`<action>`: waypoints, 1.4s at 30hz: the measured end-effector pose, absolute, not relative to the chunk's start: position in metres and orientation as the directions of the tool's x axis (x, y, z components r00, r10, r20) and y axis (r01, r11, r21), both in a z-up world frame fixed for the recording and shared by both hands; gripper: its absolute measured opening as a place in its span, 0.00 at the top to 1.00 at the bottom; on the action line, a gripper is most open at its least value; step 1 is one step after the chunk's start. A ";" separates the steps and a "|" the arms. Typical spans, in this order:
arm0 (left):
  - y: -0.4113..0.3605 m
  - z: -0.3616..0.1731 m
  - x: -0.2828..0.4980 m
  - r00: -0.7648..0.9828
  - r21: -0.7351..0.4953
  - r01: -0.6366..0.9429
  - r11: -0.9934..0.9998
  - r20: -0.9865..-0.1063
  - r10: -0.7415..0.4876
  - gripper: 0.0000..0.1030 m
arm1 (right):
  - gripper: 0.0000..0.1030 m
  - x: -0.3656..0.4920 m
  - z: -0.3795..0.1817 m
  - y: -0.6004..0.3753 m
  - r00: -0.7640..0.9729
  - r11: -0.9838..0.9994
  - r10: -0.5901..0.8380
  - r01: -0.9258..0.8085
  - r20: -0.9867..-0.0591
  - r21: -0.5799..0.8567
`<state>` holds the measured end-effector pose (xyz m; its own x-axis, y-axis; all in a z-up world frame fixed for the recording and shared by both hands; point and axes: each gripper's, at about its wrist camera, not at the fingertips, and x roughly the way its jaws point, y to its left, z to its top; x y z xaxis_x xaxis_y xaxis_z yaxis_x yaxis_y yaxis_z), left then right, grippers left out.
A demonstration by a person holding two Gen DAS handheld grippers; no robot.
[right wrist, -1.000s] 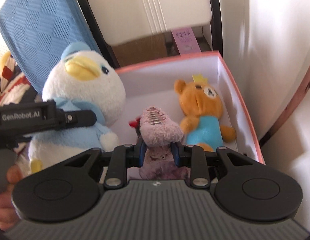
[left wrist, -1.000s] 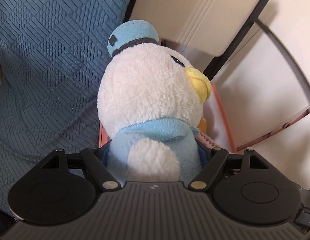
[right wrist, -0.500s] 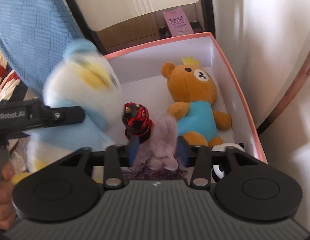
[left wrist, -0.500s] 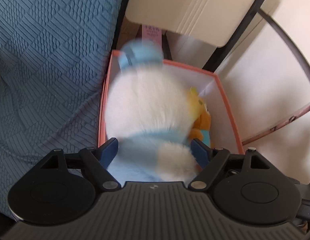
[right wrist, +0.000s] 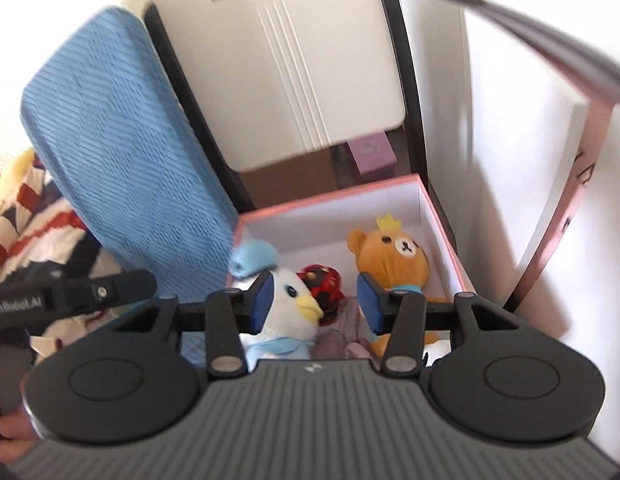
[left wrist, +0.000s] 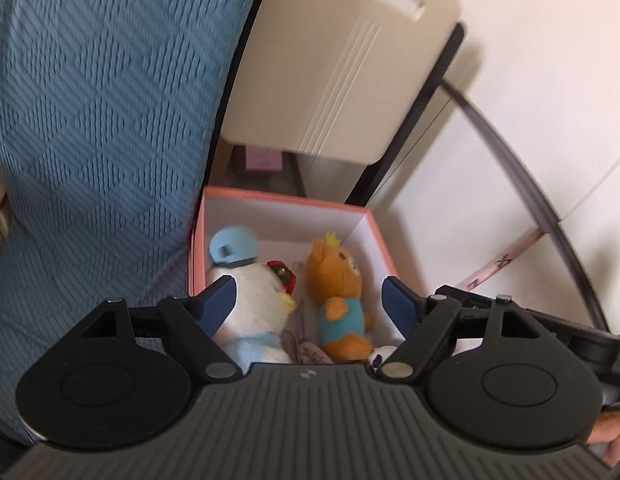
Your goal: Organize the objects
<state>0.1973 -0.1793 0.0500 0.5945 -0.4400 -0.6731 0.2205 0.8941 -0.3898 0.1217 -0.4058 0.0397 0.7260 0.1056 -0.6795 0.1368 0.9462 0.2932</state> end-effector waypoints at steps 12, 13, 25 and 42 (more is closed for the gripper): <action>-0.151 0.061 0.136 0.600 -0.394 0.265 0.880 -0.647 -0.471 0.19 | 0.53 0.056 0.067 -0.369 0.749 0.955 0.060 0.149 -0.660 0.256; -0.149 0.061 0.131 0.600 -0.391 0.268 0.880 -0.647 -0.471 0.19 | 0.53 0.051 0.068 -0.365 0.749 0.956 0.056 0.151 -0.661 0.252; -0.131 0.048 0.085 0.623 -0.362 0.291 0.885 -0.630 -0.463 0.19 | 0.53 0.006 0.051 -0.346 0.753 0.958 0.027 0.169 -0.658 0.233; -0.122 0.028 0.053 0.653 -0.286 0.282 0.916 -0.642 -0.402 0.15 | 0.51 -0.026 0.021 -0.334 0.756 0.961 0.048 0.143 -0.653 0.237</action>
<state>0.0534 -0.1215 0.0277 0.6533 -0.4015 -0.6418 0.2818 0.9158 -0.2860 -0.0262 -0.3340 0.0207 0.7557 0.0481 -0.6532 0.1435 0.9609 0.2368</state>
